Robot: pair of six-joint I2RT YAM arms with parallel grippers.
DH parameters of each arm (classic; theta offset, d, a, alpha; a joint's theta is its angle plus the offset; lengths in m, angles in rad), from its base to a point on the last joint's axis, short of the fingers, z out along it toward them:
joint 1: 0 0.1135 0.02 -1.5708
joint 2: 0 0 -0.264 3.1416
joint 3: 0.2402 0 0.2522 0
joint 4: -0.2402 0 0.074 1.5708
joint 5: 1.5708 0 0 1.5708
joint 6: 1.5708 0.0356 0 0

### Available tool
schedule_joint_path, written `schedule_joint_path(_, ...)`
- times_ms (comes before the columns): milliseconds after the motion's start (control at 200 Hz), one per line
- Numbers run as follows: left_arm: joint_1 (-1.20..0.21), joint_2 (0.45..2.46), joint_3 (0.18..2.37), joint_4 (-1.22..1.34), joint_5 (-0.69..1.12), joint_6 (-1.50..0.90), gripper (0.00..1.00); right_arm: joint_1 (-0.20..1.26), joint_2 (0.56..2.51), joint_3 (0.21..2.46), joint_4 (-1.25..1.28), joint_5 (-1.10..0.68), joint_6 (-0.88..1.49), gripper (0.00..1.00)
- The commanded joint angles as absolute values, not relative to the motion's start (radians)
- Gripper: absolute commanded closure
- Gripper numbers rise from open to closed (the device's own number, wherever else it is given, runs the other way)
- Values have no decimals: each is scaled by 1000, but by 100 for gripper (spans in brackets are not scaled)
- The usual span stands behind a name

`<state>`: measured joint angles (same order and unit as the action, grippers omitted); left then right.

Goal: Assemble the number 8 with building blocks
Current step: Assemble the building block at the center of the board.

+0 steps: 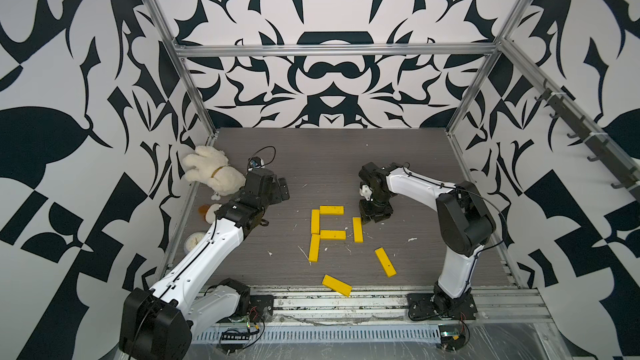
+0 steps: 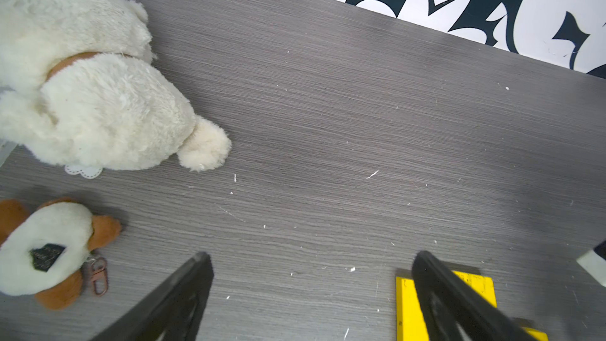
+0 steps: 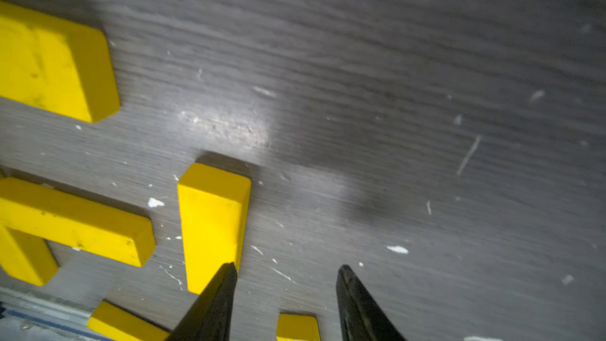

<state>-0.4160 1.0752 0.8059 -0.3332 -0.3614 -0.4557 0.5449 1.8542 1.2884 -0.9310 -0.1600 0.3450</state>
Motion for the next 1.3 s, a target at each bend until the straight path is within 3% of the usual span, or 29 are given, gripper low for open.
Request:
schedule_joint_path(0, -412, 1078, 824, -332, -358, -457, 1, 594, 1797, 1328, -998, -38, 452, 49)
schedule_joint_path(280, -410, 1086, 821, -316, -350, -459, 0, 729, 1838, 1343, -963, -41, 607, 47)
schedule_joint_path(745, -410, 1082, 818, -333, -362, -457, 0, 735, 1876, 1273, -883, -79, 603, 47)
schedule_joint_path(875, -410, 1076, 818, -343, -369, -454, 1, 735, 1902, 1253, -863, -86, 597, 53)
schedule_joint_path(1020, -411, 1076, 823, -349, -383, -449, 1, 732, 1919, 1256, -838, -90, 601, 78)
schedule_joint_path(1080, -410, 1081, 824, -349, -383, -449, 1, 730, 1930, 1267, -837, -90, 594, 84)
schedule_joint_path(1295, -410, 1090, 824, -350, -392, -447, 1, 727, 1945, 1314, -837, -95, 594, 88)
